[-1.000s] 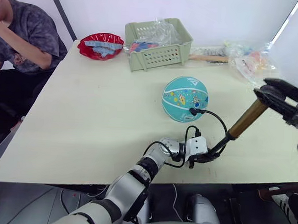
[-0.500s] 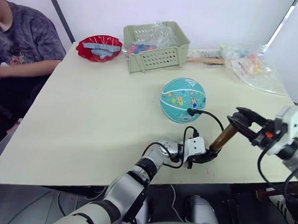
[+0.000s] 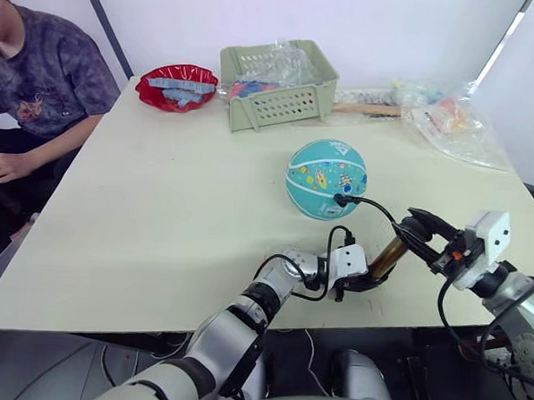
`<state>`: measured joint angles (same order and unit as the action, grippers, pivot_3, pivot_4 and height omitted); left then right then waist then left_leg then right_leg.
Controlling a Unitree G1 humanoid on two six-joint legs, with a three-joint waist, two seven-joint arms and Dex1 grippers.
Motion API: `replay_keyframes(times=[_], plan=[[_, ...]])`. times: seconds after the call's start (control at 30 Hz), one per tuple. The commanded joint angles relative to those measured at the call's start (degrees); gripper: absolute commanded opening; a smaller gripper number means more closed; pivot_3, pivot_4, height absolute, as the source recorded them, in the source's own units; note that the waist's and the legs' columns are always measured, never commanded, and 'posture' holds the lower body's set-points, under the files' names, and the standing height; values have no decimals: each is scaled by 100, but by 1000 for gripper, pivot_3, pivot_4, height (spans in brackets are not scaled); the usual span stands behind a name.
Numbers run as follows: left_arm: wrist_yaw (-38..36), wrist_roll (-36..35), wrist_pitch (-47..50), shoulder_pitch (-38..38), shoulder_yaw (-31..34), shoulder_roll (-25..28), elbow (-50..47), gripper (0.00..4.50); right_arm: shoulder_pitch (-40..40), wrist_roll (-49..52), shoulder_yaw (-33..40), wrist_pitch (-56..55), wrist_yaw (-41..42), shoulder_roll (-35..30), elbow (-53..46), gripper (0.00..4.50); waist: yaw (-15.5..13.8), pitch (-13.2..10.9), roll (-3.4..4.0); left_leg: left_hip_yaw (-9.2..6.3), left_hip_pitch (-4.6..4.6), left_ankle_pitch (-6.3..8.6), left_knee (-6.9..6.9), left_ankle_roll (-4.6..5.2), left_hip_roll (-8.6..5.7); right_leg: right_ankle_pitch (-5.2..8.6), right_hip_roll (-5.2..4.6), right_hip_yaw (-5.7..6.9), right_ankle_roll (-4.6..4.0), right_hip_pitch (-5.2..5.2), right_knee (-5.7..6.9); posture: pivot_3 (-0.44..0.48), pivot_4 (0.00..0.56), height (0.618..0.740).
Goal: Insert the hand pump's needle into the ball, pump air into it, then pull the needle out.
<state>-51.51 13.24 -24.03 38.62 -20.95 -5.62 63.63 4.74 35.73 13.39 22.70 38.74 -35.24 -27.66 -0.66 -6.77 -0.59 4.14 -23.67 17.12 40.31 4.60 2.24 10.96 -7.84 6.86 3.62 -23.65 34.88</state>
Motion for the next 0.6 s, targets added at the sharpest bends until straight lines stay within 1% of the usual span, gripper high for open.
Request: replay_keyframes(times=[0.03, 0.17, 0.33, 0.6], plan=[[-60, 262, 202, -208, -228, 134, 346, 1128, -349, 710, 415, 273, 96, -155, -303, 1598, -10, -14, 15, 0, 0, 0, 0, 0, 0, 0, 0, 0, 0, 0, 0, 0, 150, 740], [-73, 258, 205, -219, -226, 127, 344, 1128, -893, 1317, 1059, 677, 89, -649, -321, 1598, -11, -42, 33, 2, -6, 0, 0, 0, -8, -1, -5, 1, 1, 1, -1, 0, 150, 740], [-82, 249, 193, -224, -240, 126, 343, 1128, -1375, 1830, 1622, 1042, 77, -1174, -191, 1598, -15, -57, 39, 1, -6, 0, 0, 0, -9, -1, -8, 2, 1, 1, 0, 0, 150, 740], [-89, 251, 189, -222, -243, 140, 345, 1128, -1948, 2413, 2159, 1405, -108, -1693, -49, 1598, -16, -62, 34, 3, -7, 0, 1, 0, -11, -4, -10, 2, 7, 3, -1, 0, 150, 740]])
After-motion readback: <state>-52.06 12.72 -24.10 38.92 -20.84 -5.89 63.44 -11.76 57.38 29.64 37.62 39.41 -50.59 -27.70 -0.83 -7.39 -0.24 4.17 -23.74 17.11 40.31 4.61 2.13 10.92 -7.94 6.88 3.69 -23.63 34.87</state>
